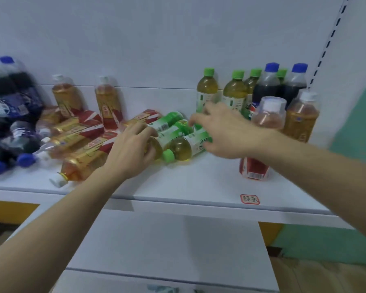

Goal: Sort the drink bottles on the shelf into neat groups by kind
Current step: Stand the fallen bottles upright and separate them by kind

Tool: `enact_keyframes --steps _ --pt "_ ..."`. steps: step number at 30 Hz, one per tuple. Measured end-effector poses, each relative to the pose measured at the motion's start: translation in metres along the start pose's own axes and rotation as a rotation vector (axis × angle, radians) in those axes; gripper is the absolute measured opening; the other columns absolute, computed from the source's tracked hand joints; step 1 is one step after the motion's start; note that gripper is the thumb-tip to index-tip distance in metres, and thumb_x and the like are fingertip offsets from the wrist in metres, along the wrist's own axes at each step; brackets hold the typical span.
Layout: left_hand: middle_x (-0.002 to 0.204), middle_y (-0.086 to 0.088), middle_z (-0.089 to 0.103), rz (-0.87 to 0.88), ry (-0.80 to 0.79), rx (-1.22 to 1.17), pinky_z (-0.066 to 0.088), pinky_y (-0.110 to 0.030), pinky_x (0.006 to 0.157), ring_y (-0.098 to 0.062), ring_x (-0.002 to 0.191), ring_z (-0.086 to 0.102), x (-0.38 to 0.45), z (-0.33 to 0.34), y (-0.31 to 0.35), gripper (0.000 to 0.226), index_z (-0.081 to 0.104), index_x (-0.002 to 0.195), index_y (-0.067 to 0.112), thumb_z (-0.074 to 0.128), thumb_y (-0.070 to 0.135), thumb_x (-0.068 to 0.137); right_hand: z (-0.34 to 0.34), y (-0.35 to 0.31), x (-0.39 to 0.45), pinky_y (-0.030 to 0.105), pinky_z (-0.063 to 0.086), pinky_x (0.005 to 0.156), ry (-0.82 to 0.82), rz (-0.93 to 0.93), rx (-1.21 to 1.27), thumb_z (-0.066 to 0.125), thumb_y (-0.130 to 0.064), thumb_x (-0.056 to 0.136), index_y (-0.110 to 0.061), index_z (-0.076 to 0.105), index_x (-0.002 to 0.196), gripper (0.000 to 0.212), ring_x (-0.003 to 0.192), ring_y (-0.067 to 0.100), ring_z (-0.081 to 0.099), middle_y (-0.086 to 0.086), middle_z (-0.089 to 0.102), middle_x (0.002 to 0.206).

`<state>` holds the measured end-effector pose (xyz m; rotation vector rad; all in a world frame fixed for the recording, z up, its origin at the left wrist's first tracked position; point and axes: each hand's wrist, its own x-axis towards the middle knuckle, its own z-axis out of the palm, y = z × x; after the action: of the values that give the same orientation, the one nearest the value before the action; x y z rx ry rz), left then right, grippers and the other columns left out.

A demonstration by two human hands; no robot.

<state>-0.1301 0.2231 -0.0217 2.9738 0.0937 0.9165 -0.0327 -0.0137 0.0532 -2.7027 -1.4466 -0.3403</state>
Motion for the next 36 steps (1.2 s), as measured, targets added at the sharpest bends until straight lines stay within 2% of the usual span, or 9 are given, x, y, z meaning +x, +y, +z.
enact_keyframes --steps 3,5,9,14,20,25,27,30,36 --pt "0.119 -0.009 0.061 0.017 -0.073 -0.067 0.045 -0.046 0.091 -0.030 0.108 0.056 0.009 0.006 -0.017 0.034 0.062 0.122 0.013 0.052 0.023 0.091 0.041 -0.017 0.018 0.055 0.039 0.105 -0.149 -0.022 -0.003 0.059 -0.004 0.083 -0.037 0.032 0.148 0.077 0.133 0.029 0.033 0.005 0.036 0.145" --pt "0.123 -0.008 0.061 0.025 -0.100 -0.128 0.043 -0.046 0.097 -0.028 0.114 0.054 0.014 0.012 -0.022 0.033 0.061 0.123 0.014 0.048 0.025 0.095 0.060 -0.019 0.023 0.056 0.039 0.104 -0.136 -0.048 0.024 0.060 -0.002 0.082 -0.039 0.032 0.146 0.080 0.136 0.029 0.030 0.003 0.036 0.147" --pt "0.126 -0.004 0.063 0.020 -0.073 -0.207 0.041 -0.048 0.100 -0.024 0.122 0.050 0.019 0.030 -0.029 0.035 0.062 0.123 0.018 0.042 0.031 0.097 0.081 -0.020 0.031 0.054 0.041 0.102 -0.006 -0.050 0.015 0.074 -0.026 0.084 -0.035 0.038 0.144 0.071 0.131 0.027 0.034 0.003 0.042 0.142" --pt "0.133 0.003 0.062 -0.053 -0.051 -0.313 0.028 -0.050 0.103 -0.018 0.132 0.045 0.024 0.046 -0.025 0.040 0.064 0.123 0.025 0.039 0.036 0.095 0.085 -0.016 0.022 0.045 0.042 0.100 0.102 -0.043 -0.036 0.070 -0.039 0.091 -0.031 0.041 0.149 0.066 0.122 0.026 0.039 0.007 0.043 0.134" --pt "0.133 0.002 0.062 -0.096 -0.036 -0.400 0.023 -0.050 0.106 -0.017 0.134 0.043 0.025 0.050 -0.026 0.044 0.066 0.124 0.026 0.039 0.040 0.092 0.052 -0.011 0.025 0.045 0.041 0.107 0.399 0.212 0.406 0.061 -0.032 0.098 -0.022 0.041 0.150 0.056 0.121 0.023 0.045 0.011 0.048 0.129" --pt "0.142 0.005 0.059 -0.054 -0.073 -0.446 0.019 -0.050 0.111 -0.015 0.145 0.034 0.020 0.048 -0.028 0.047 0.062 0.133 0.025 0.038 0.038 0.095 0.025 0.006 0.052 0.039 0.033 0.118 0.493 0.530 0.709 0.046 -0.032 0.108 -0.016 0.035 0.154 0.050 0.138 0.020 0.045 0.005 0.048 0.152" --pt "0.146 0.006 0.056 -0.035 -0.099 -0.451 0.016 -0.050 0.114 -0.014 0.148 0.030 0.018 0.046 -0.029 0.050 0.060 0.136 0.026 0.036 0.040 0.095 0.026 0.009 0.058 0.030 0.030 0.111 0.491 0.593 0.703 0.044 -0.035 0.108 -0.013 0.031 0.156 0.054 0.140 0.018 0.041 0.005 0.042 0.158" --pt "0.149 0.005 0.053 -0.030 -0.123 -0.482 0.013 -0.048 0.116 -0.013 0.150 0.027 0.016 0.044 -0.029 0.051 0.058 0.138 0.025 0.034 0.039 0.096 0.030 0.007 0.060 0.026 0.035 0.099 0.536 0.592 0.651 0.050 -0.038 0.106 -0.013 0.037 0.153 0.054 0.125 0.011 0.048 0.004 0.050 0.150" --pt "0.154 0.002 0.048 -0.100 -0.083 -0.598 0.018 -0.051 0.124 -0.016 0.150 0.030 0.013 0.039 -0.035 0.039 0.057 0.140 0.019 0.046 0.017 0.102 0.031 0.004 0.057 0.050 0.049 0.105 0.520 0.608 0.648 0.053 -0.039 0.104 -0.018 0.034 0.154 0.057 0.125 0.021 0.055 0.007 0.048 0.149"
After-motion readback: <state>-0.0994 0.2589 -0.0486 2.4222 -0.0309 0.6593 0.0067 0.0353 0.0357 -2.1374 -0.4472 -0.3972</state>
